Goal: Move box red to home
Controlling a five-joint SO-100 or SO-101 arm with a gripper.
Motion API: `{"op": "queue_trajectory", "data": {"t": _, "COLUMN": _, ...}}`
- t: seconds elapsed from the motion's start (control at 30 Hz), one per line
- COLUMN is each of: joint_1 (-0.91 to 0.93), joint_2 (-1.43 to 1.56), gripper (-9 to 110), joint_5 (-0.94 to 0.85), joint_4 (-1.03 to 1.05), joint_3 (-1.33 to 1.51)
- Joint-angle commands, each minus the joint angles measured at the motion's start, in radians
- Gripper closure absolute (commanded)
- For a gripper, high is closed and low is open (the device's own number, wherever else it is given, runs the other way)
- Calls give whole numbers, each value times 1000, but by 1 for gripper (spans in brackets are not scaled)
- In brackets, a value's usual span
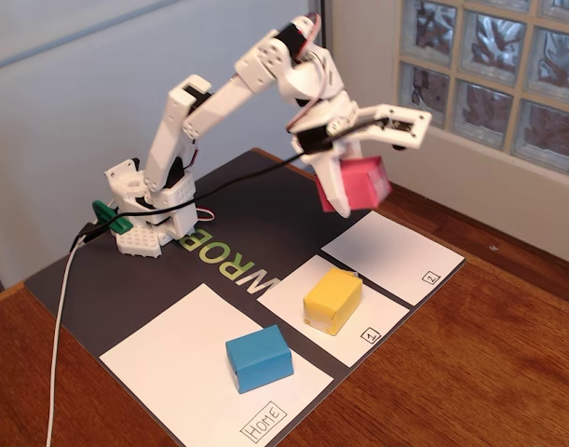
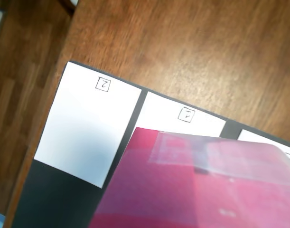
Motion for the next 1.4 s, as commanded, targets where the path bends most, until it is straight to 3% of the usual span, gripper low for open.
{"op": "queue_trajectory", "data": {"t": 0.0, "joint_1": 46, "joint_2": 190, "gripper": 102, "joint_5": -28, "joint_4": 169, "joint_3": 124}}
{"op": "queue_trajectory", "data": {"t": 0.33, "joint_1": 189, "joint_2": 480, "gripper": 102, "joint_5": -112, "joint_4": 150, "joint_3": 532}}
{"op": "queue_trajectory", "data": {"t": 0.83, "joint_1": 400, "joint_2": 940, "gripper": 102, "joint_5": -285, "joint_4": -127, "joint_3": 1318}}
{"op": "queue_trajectory", "data": {"t": 1.17, "joint_1": 572, "joint_2": 992, "gripper": 102, "joint_5": -341, "joint_4": -278, "joint_3": 1528}}
{"op": "queue_trajectory", "data": {"t": 1.37, "joint_1": 686, "joint_2": 956, "gripper": 102, "joint_5": -250, "joint_4": -394, "joint_3": 1614}}
